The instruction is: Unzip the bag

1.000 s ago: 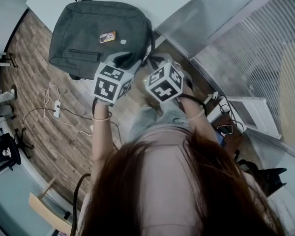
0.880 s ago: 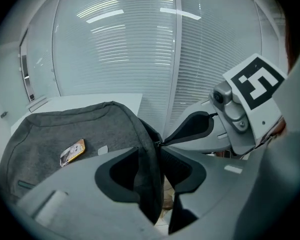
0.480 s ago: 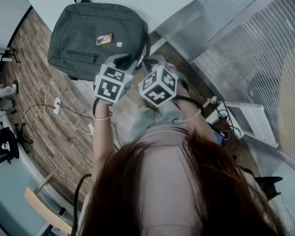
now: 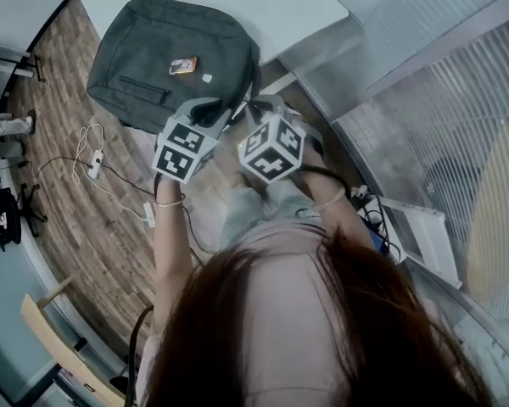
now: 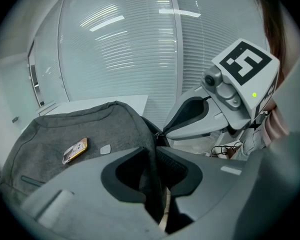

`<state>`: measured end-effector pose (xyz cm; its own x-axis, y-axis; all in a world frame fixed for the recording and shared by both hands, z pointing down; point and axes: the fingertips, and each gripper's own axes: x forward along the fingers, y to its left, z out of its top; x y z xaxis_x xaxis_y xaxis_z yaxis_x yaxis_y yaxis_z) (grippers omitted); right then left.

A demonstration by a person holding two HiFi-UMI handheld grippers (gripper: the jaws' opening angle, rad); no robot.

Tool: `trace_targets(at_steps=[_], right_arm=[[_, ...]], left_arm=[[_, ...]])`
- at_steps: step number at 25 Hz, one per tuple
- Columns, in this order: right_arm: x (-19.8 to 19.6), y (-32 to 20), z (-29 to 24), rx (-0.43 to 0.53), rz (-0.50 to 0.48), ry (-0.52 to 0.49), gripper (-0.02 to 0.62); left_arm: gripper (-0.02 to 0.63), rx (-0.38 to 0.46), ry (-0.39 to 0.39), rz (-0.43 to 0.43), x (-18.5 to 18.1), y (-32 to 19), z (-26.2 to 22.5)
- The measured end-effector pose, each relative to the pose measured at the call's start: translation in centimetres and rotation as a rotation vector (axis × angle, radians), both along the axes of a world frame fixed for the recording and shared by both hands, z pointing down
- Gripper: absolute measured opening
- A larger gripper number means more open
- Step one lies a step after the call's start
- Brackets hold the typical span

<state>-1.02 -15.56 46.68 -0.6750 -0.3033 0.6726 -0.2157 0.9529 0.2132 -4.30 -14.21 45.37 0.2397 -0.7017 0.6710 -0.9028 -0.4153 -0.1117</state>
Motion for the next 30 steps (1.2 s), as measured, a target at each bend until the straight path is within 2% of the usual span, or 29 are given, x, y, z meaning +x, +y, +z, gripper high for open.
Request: trace_targets(at_steps=[6, 13, 25, 30], right_arm=[[-0.1, -1.5, 0.1, 0.011, -0.007, -0.018, 0.015], [0.2, -3.1, -0.1, 0.049, 0.026, -0.02, 0.017], [-0.6, -6.6, -0.5, 0.106, 0.115, 0.013, 0.018], [-0.8, -7.9, -0.5, 0.137, 0.151, 0.029, 0.02]], left_arm=[[0.08, 0.029, 0.003, 0.0, -0.3, -0.2, 0.2], [0.077, 0.019, 0.065, 0.026, 0.0, 0.1, 0.3], [0.072, -0.043, 0.189, 0.078, -0.2, 0.2, 0.4], [0.071, -0.068, 0.215, 0.091, -0.3, 0.2, 0.6]])
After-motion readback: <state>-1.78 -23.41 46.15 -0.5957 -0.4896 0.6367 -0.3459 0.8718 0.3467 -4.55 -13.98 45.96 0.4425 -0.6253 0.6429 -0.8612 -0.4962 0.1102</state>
